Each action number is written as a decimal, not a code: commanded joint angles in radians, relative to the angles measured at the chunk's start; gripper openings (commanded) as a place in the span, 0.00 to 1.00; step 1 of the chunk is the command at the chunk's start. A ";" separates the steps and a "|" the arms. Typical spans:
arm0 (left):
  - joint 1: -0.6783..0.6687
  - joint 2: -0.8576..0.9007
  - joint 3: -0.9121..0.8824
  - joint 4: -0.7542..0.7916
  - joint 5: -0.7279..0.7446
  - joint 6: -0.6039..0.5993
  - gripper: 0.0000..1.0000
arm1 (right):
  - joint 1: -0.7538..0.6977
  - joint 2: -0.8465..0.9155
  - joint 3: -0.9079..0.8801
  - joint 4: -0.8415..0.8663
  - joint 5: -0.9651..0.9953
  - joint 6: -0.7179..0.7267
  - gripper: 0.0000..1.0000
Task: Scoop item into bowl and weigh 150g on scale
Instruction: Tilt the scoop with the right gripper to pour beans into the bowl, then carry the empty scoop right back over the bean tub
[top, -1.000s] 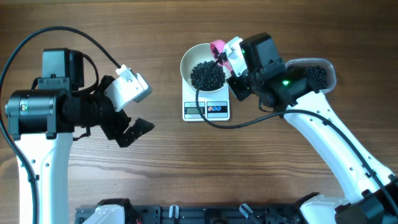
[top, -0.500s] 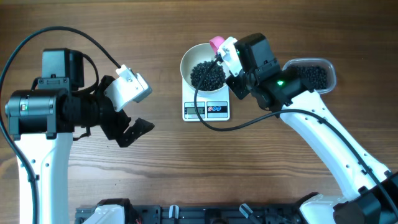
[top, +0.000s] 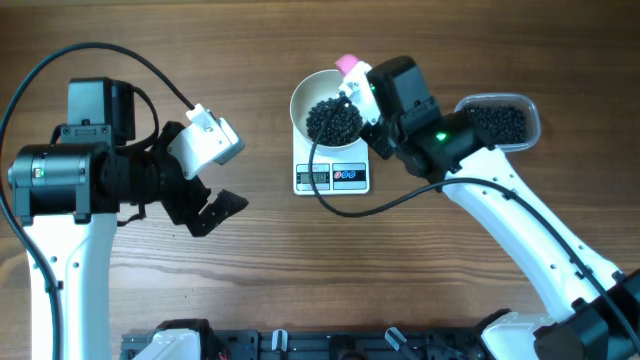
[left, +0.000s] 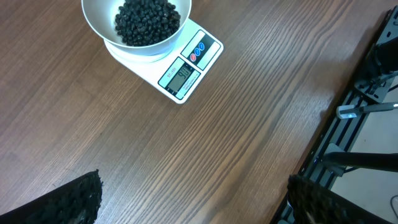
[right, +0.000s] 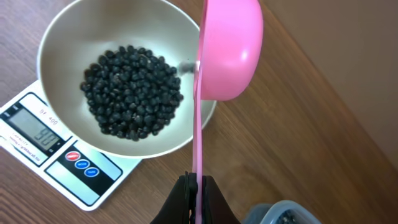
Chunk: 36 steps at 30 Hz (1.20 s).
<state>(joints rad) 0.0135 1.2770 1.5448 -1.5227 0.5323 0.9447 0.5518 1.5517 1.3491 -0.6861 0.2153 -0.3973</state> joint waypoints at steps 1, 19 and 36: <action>0.005 -0.010 0.014 -0.001 0.008 0.010 1.00 | 0.011 0.013 0.001 0.006 0.013 0.048 0.04; 0.005 -0.010 0.014 -0.001 0.008 0.010 1.00 | -0.222 -0.190 0.041 -0.343 0.011 0.217 0.04; 0.005 -0.010 0.014 -0.001 0.008 0.010 1.00 | -0.384 -0.116 0.040 -0.449 0.018 0.427 0.04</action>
<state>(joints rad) 0.0135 1.2770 1.5448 -1.5230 0.5323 0.9447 0.1688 1.3872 1.3697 -1.1229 0.2184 -0.0181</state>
